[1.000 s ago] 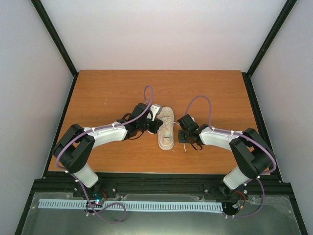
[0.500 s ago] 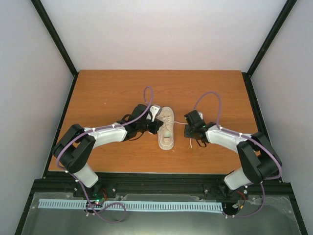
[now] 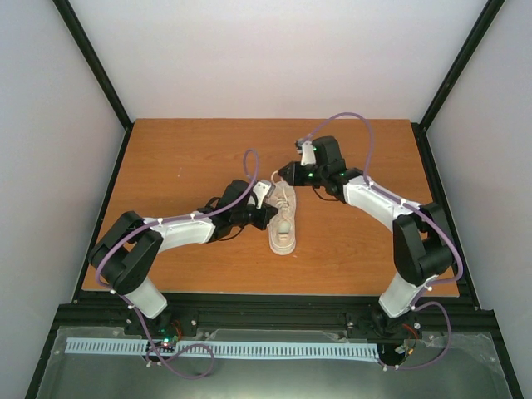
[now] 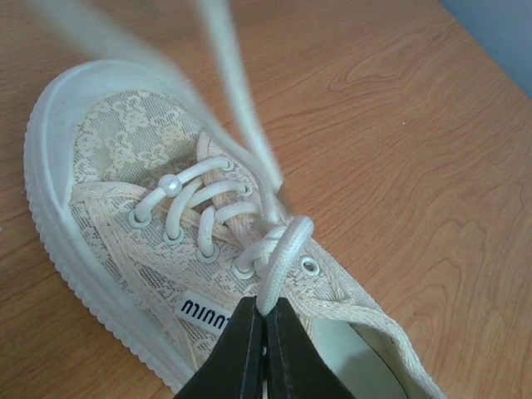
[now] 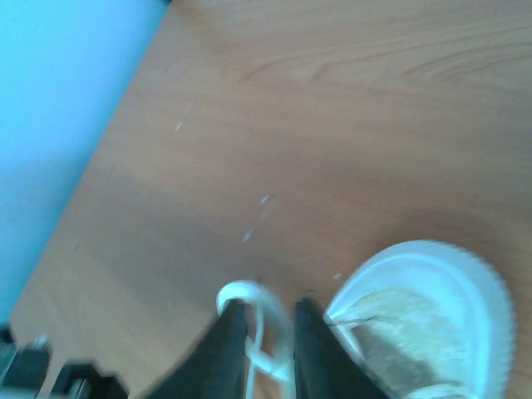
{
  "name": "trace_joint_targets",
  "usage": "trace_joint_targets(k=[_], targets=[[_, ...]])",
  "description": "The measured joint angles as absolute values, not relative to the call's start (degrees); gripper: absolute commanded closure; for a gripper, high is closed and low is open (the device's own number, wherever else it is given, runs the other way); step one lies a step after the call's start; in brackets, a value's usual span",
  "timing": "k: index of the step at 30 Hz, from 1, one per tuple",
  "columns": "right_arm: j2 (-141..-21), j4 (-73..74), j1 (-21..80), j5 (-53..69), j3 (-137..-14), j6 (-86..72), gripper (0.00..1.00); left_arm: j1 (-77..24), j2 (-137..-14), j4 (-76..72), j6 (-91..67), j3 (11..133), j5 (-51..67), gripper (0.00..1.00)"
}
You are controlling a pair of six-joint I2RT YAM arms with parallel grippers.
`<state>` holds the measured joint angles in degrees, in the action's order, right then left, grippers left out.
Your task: Tie the shoes
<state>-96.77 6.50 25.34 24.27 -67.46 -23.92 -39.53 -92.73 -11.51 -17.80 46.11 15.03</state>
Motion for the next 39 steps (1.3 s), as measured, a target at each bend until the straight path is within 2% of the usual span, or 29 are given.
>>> trace_joint_targets(k=[1, 2, 4, 7, 10, 14, 20, 32, 35, 39], targets=[[-96.79, 6.46, 25.91, 25.45, -67.35, -24.45, 0.50, -39.53, -92.71, -11.60, -17.80, 46.00, 15.05, 0.99], [-96.71, 6.44, 26.50, 26.46, -66.96, -24.58, 0.43, -39.53, -92.62, -11.68, -17.80, 45.95, 15.05, 0.99], [-96.18, 6.17, 27.03, 27.57, -65.10, -24.56, 0.34, -39.53, -92.55, -12.10, -17.80, 45.89, 15.16, 0.99], [-93.76, 6.24, 24.93, 28.01, -59.77, -24.91, 0.27, -39.53, -92.53, -12.45, -17.80, 45.78, 15.46, 0.99], [-90.15, 6.72, 20.82, 28.01, -54.59, -24.80, 0.27, -39.53, -92.51, -12.58, -17.82, 45.67, 15.75, 0.99], [-86.56, 5.65, 18.70, 30.28, -51.18, -22.96, 0.30, -39.53, -92.51, -12.99, -17.85, 45.67, 16.16, 0.99], [-86.06, 1.41, 19.97, 40.82, -47.64, -19.29, 0.36, -39.53, -92.51, -13.30, -17.85, 45.67, 16.53, 0.99], [-95.24, -1.17, 22.46, 49.82, -50.85, -14.13, 0.50, -39.53, -92.51, -13.32, -17.85, 45.67, 17.04, 0.99], [-95.94, -1.21, 23.09, 50.22, -51.03, -13.76, 0.59, -39.53, -92.51, -13.30, -17.82, 45.67, 17.02, 0.99], [-96.05, -1.65, 23.31, 50.65, -51.27, -13.26, 0.81, -39.53, -92.51, -13.30, -17.82, 45.67, 17.04, 0.99]])
